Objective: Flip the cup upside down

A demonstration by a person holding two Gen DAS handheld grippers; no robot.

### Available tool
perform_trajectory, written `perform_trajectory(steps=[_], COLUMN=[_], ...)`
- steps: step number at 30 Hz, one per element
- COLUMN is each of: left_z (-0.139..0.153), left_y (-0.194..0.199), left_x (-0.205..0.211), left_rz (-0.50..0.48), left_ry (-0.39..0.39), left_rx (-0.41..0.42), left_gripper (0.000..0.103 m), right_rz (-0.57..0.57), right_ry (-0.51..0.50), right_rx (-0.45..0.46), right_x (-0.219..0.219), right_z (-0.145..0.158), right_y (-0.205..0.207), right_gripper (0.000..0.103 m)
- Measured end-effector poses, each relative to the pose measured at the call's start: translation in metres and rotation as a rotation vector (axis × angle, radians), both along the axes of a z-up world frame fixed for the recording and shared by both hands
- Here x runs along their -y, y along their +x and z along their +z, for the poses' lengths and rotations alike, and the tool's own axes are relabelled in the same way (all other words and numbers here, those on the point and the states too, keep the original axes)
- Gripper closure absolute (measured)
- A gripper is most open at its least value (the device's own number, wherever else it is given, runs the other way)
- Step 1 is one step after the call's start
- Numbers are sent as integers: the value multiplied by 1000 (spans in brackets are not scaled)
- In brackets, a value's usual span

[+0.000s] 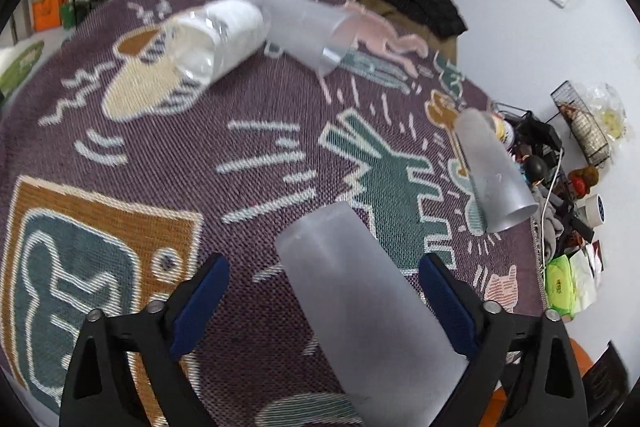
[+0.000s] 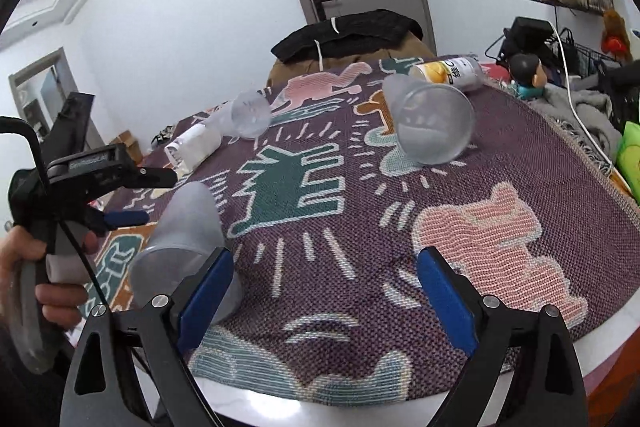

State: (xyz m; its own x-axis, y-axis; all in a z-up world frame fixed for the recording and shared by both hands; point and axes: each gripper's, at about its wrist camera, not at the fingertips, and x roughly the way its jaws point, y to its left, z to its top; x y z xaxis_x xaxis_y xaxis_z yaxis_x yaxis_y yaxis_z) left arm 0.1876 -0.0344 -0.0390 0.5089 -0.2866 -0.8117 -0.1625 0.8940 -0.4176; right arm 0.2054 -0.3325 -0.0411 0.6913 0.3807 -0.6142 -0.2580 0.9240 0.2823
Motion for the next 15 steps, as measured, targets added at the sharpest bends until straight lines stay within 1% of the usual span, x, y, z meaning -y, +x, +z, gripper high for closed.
perform_trajectory(steps=[2,3,4,6,8,9,15], left_z=[-4,-8,-10,-13,-12,-12,-18], left_y=[7,12,16,23,29,32,46], left_x=[1,4,5,8,12,14,17], left_rz=[5,2,-4,-12,-12,-18,-13], left_ry=[-7,1,-7,-18,4,1,-33], left_rx=[-40,-77,-104,-143,-168,-178,-236], left_gripper=[14,18,20,21,22,22,22], right_rz=[-8,-11,-14,-27,-47,-52,-59], right_ry=[4,9,14,10,10,16,29], right_rx=[1,-2,-5,-5,-5,-9,-28], right_x=[3,6,8,12,18,20,24], right_z=[-3,-5,-6,-9,-11,-12,-19], right_y=[-1,0,1,3,6,7,13], right_gripper=[9,9,9,9,9,9,9])
